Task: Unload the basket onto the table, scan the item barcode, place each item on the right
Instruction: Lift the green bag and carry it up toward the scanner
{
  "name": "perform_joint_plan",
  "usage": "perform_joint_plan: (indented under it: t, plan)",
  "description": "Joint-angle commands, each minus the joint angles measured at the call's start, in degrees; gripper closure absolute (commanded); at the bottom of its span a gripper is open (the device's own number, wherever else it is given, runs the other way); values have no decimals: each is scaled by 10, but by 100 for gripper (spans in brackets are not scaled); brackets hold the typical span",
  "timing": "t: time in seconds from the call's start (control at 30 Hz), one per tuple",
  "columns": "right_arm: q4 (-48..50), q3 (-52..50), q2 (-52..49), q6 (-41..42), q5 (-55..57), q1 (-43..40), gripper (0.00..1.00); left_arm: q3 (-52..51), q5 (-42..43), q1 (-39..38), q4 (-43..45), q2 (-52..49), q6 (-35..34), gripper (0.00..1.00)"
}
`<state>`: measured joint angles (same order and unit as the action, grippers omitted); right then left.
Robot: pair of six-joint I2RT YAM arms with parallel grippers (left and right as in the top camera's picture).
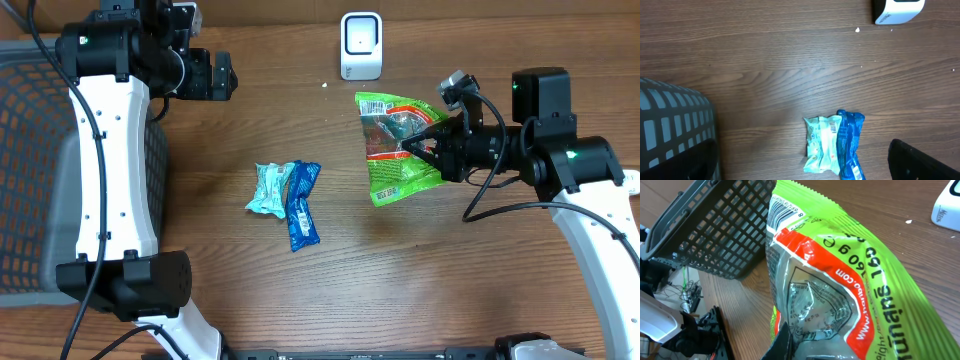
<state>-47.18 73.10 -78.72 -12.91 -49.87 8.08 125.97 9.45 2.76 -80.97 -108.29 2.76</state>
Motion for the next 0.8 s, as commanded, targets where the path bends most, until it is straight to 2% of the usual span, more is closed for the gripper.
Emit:
perform_joint_plan:
  t: [0.0, 0.07, 0.17, 0.27, 0.4, 0.57, 0.67, 0.77]
  plan:
    - [5, 8, 12, -7, -7, 2, 96, -2, 7, 2, 2, -2, -2, 0]
    - [17, 7, 12, 28, 16, 3, 96, -2, 7, 2, 2, -2, -2, 1]
    - [44, 7, 10, 116, 163, 21, 96, -2, 7, 2, 2, -2, -2, 1]
    - [73, 7, 3, 151, 314, 59, 96, -2, 7, 2, 2, -2, -2, 0]
    - [125, 7, -24, 151, 479, 123, 96, -2, 7, 2, 2, -2, -2, 0]
    - [242, 7, -82, 89, 644, 178, 96, -2, 7, 2, 2, -2, -2, 0]
    - [303, 15, -117, 67, 715, 190, 96, -2, 7, 2, 2, -2, -2, 0]
    - [299, 51, -151, 47, 727, 191, 96, -2, 7, 2, 2, -2, -2, 0]
